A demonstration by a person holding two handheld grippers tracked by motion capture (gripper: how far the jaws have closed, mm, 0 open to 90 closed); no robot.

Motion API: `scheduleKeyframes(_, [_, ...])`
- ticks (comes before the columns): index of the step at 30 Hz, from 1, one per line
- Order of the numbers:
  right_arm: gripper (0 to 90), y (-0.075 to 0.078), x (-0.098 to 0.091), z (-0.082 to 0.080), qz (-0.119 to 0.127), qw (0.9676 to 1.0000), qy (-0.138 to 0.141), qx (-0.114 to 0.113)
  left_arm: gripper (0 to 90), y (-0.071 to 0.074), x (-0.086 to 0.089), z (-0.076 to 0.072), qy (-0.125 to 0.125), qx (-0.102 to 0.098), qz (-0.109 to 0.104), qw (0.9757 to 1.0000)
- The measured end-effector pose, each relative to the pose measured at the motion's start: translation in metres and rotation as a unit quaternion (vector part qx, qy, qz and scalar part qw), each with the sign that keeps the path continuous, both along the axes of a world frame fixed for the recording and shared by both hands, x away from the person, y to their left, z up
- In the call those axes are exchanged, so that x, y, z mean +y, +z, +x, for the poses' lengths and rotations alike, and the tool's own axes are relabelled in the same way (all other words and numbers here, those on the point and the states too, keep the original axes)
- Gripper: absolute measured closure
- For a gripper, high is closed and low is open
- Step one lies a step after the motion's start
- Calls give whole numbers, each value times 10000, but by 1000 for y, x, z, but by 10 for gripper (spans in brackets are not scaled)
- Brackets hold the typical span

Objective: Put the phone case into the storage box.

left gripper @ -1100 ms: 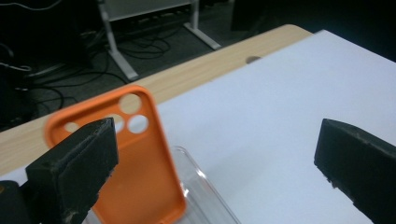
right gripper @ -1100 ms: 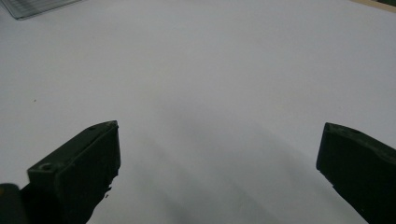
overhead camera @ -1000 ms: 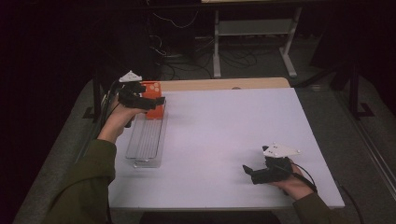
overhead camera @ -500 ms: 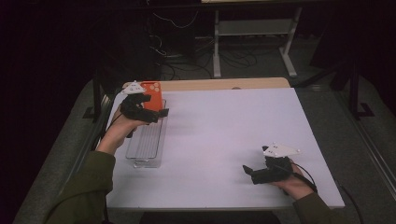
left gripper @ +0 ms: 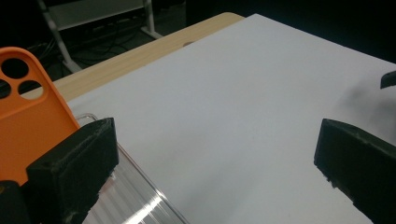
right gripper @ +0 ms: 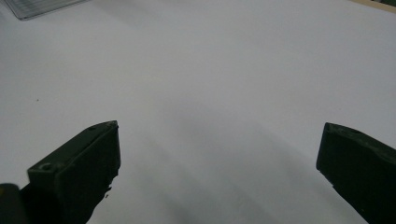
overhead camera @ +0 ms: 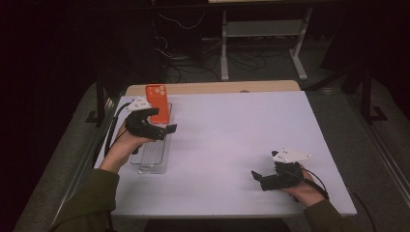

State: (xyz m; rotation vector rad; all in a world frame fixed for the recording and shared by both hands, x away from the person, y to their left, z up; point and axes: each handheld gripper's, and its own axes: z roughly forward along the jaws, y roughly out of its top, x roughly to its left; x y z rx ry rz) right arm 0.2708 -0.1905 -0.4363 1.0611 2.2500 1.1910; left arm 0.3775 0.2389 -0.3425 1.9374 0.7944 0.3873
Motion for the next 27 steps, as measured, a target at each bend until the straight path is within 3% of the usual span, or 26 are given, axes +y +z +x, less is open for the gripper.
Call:
scheduleKeyframes(10, [0,11,2,-1,89,9998,168,-102,0,-13,0,-25,-112,28,-125,9999])
scheduleKeyframes(18, [0,23,3,0,174,9991,353,-132,0,-23,-2,-44,-205,28,-12,9998])
scheduleKeyframes(27, [0,32,2,2,254,9984,471,-165,0,-35,2,-62,-221,63,-85,9997])
